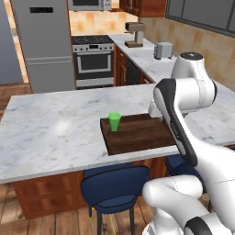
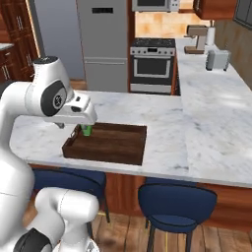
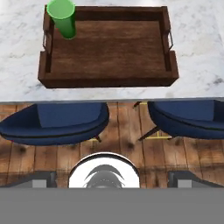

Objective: There is a tray on the dining counter. Grab the cup, mug, and pitcher and place them on the tray. The pitcher may be placed next to the tray if it cannot fit the tray.

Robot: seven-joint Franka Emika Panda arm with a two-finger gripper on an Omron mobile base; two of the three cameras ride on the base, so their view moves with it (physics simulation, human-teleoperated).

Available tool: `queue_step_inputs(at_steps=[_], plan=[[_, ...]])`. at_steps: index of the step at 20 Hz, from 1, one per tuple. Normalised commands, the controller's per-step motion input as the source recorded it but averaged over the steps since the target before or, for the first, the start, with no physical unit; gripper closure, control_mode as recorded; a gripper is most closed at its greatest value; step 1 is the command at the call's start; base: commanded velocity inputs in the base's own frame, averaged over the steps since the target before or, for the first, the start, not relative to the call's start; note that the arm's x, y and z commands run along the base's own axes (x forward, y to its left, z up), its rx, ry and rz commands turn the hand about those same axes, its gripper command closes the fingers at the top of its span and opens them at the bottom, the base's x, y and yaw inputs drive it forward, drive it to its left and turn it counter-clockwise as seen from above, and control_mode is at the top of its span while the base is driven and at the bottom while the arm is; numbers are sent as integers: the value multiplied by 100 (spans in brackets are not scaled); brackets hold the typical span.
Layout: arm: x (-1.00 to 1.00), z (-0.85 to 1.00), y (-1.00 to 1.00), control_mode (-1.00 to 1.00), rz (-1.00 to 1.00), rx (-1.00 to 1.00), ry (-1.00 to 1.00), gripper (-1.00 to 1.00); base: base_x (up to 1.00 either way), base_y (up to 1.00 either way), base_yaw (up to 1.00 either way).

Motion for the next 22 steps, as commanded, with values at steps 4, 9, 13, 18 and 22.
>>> queue_step_inputs(at_steps=[4, 9, 13, 18, 22], plan=[[0, 0, 0, 100, 0, 0, 0, -100, -63, 100, -4], [0, 0, 0, 100, 0, 0, 0, -100, -18, 100, 0], [0, 0, 0, 100, 0, 0, 0, -100, 0, 100, 0], [0, 0, 0, 100, 0, 0, 0, -100, 1, 100, 0], [0, 0, 0, 100, 0, 0, 0, -100, 14, 100, 0]])
